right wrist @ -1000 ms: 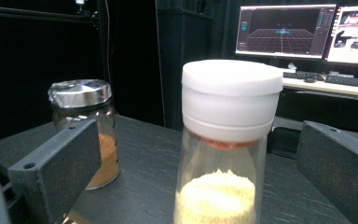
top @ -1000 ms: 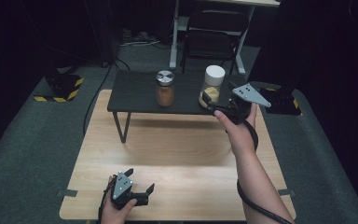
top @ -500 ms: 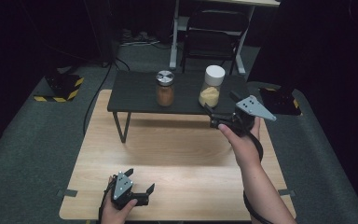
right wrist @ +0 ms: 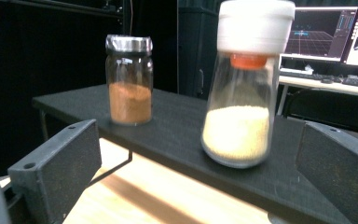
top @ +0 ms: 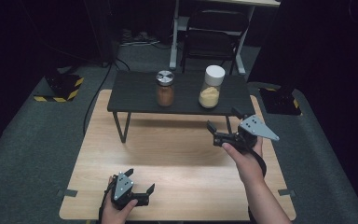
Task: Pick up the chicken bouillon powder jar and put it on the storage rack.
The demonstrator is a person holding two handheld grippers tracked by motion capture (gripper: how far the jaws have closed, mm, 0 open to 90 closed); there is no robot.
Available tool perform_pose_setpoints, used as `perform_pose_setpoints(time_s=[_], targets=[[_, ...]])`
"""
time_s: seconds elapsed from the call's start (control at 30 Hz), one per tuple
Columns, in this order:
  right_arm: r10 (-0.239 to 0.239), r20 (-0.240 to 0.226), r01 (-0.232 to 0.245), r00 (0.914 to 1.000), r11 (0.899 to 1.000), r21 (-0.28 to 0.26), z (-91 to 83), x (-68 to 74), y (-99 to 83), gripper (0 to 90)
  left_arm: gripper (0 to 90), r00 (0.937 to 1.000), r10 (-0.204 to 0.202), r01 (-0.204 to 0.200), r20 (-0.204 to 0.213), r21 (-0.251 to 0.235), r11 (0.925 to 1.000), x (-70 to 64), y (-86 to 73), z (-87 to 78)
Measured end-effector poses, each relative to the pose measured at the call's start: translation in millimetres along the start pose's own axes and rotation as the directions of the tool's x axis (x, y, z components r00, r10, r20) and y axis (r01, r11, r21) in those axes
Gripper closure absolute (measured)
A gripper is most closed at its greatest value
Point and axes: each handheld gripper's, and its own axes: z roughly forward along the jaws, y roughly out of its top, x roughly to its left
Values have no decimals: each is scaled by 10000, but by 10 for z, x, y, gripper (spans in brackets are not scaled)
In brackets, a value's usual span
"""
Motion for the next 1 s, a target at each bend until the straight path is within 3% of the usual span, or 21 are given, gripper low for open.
perform_pose_setpoints(time_s=[0.6, 1.0], targets=[[35, -248, -31, 9997, 9999, 153, -369, 80, -569, 3, 4, 9999, 98, -98, -62, -26, 9999, -20, -5, -1], [355, -210, -344, 9991, 9980, 531, -592, 79, -920, 3, 4, 9999, 100, -101, -55, -38, 9999, -20, -6, -1]])
